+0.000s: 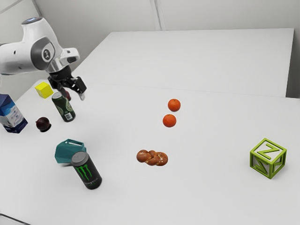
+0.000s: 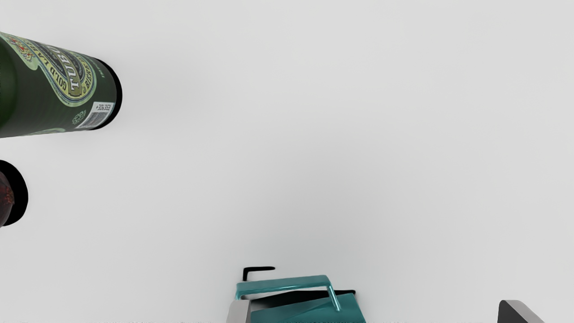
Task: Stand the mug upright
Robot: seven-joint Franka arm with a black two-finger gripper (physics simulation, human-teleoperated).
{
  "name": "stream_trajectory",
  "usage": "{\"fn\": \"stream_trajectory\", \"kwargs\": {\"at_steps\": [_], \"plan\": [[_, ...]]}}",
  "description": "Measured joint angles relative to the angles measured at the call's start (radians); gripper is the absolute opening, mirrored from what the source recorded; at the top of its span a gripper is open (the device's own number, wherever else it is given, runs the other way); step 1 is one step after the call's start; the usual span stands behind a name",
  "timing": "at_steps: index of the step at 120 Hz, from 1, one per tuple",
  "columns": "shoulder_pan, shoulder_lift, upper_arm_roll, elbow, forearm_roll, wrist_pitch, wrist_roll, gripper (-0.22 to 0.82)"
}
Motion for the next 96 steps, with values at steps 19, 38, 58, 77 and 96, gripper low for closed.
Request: {"fn": "stream_trajectory", "kwargs": {"at_steps": [19,38,58,77,96], "plan": [[0.029,-0.022,-0.011,-0.051,-0.015,-0.001,-0.010,0.60],[0.142,-0.007,-0.009,-0.107,-0.136,-0.002,0.055,0.60],[0.259,0.064,0.003,-0.103,-0.263,-0.015,0.163,0.60],[0.272,0.118,0.024,-0.100,-0.366,-0.058,0.263,0.60],[0.313,0.186,0.027,-0.100,-0.486,-0.110,0.351,0.60]]}}
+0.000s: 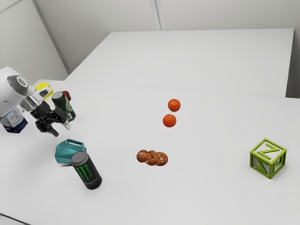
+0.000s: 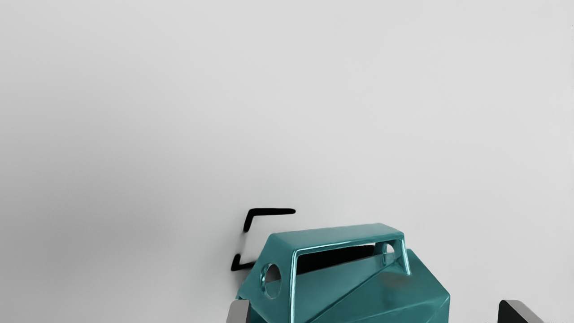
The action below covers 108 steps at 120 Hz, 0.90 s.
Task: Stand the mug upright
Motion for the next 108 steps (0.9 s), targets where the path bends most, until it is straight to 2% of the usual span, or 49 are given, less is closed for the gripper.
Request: {"fn": "stream_trajectory", "kwargs": {"at_steps": [22,59,75,108], "plan": [[0.042,0.019,0.001,-0.039,-0.075,-0.044,0.080,0.60],[0.051,0.018,0.024,-0.107,-0.147,-0.086,0.158,0.59],[0.050,0.016,0.029,-0.121,-0.168,-0.093,0.176,0.45],[0.049,0.014,0.031,-0.123,-0.189,-0.098,0.202,0.08]]}}
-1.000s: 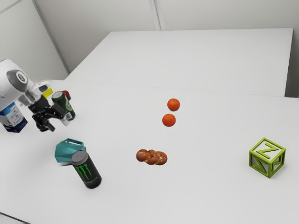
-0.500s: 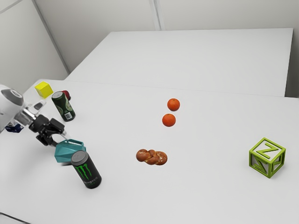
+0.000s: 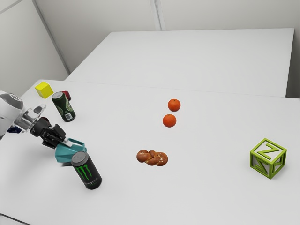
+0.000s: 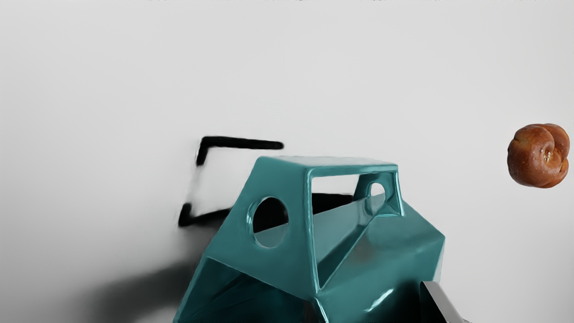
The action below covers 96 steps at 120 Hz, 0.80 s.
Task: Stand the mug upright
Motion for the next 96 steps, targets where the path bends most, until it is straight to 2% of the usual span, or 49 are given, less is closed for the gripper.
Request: {"fn": "stream_trajectory", "kwargs": {"at_steps": [19,32,72,96], "plan": [[0.000,-0.005,0.006,0.000,-0.040,-0.010,0.010,-0.07],[0.001,-0.008,0.009,-0.001,-0.093,-0.040,0.016,-0.12],[-0.039,-0.048,0.024,-0.010,-0.164,-0.105,0.019,-0.18],[-0.137,-0.097,0.047,-0.012,-0.096,-0.014,0.007,-0.18]]}}
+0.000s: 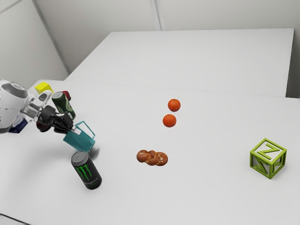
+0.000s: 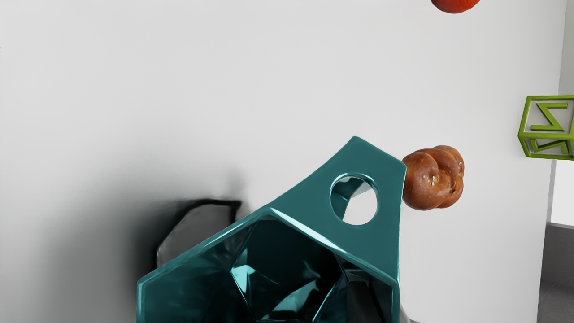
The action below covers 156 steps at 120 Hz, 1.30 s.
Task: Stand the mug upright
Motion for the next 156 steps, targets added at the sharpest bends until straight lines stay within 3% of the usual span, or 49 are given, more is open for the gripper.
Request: {"fn": "stream_trajectory", "kwargs": {"at_steps": [46,71,95,156], "plan": [[-0.256,-0.096,0.036,-0.021,0.403,0.319,-0.099,-0.18],[-0.305,-0.110,0.038,-0.097,0.571,0.491,-0.179,-0.18],[-0.354,-0.115,0.039,-0.111,0.721,0.582,-0.267,-0.18],[-0.353,-0.095,0.041,-0.141,0.716,0.688,-0.412,-0.18]]}}
